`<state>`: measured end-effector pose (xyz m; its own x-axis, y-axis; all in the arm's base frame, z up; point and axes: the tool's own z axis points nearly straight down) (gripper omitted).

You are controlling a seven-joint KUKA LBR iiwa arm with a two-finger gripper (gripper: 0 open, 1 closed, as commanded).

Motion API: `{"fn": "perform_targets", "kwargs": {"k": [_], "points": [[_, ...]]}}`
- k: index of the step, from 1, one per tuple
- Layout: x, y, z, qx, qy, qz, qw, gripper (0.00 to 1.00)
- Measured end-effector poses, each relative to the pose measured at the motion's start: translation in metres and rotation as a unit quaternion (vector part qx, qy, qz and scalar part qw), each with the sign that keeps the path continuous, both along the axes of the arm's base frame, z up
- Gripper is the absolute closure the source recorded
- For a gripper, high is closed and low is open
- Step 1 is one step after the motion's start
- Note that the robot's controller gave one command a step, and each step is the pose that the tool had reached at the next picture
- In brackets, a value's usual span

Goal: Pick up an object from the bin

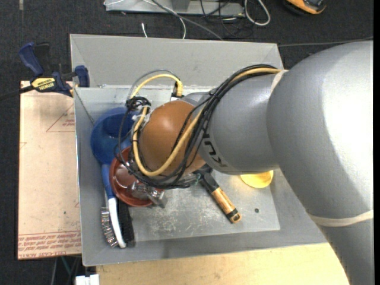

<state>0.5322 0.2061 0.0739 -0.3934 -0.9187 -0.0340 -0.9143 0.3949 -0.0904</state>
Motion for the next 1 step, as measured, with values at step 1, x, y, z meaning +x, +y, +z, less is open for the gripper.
{"fn": "perform_targets", "kwargs": {"k": [1], "points": [[-0.0231,0.0208,0.0037,-0.012,-0.0038,-0.016,0.9998,1.0]]}}
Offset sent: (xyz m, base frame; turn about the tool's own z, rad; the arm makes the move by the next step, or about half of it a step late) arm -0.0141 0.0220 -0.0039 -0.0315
